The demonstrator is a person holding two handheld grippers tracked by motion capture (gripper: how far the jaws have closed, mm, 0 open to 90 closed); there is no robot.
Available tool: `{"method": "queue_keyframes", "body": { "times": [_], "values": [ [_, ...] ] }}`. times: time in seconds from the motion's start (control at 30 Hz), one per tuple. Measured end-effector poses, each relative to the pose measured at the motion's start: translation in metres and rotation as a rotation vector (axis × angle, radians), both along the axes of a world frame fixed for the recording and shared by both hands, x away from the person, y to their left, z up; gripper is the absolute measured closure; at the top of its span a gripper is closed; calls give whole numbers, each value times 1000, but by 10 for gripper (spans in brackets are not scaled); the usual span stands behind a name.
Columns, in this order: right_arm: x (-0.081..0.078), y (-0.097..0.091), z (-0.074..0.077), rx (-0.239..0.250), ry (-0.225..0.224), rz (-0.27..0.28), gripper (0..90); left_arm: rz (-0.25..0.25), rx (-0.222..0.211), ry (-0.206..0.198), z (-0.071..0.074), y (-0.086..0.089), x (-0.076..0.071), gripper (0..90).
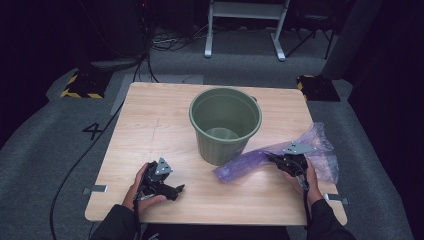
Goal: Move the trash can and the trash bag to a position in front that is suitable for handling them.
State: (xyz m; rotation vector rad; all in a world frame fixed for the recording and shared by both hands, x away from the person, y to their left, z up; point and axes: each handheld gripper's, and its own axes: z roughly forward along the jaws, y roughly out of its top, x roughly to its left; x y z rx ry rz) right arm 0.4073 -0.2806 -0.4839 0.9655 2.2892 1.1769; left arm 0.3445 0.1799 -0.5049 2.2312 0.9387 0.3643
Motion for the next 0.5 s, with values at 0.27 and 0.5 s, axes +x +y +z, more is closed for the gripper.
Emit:
{"method": "queue_keyframes", "body": {
  "times": [0.27, 0.5],
  "values": [
    [-11, -5, 14, 56, -83, 22, 900, -7, -1, 2, 0, 0, 1, 0],
    [-16, -6, 23, 64, -123, 35, 900, -7, -5, 3, 0, 0, 1, 0]
  ]
}}
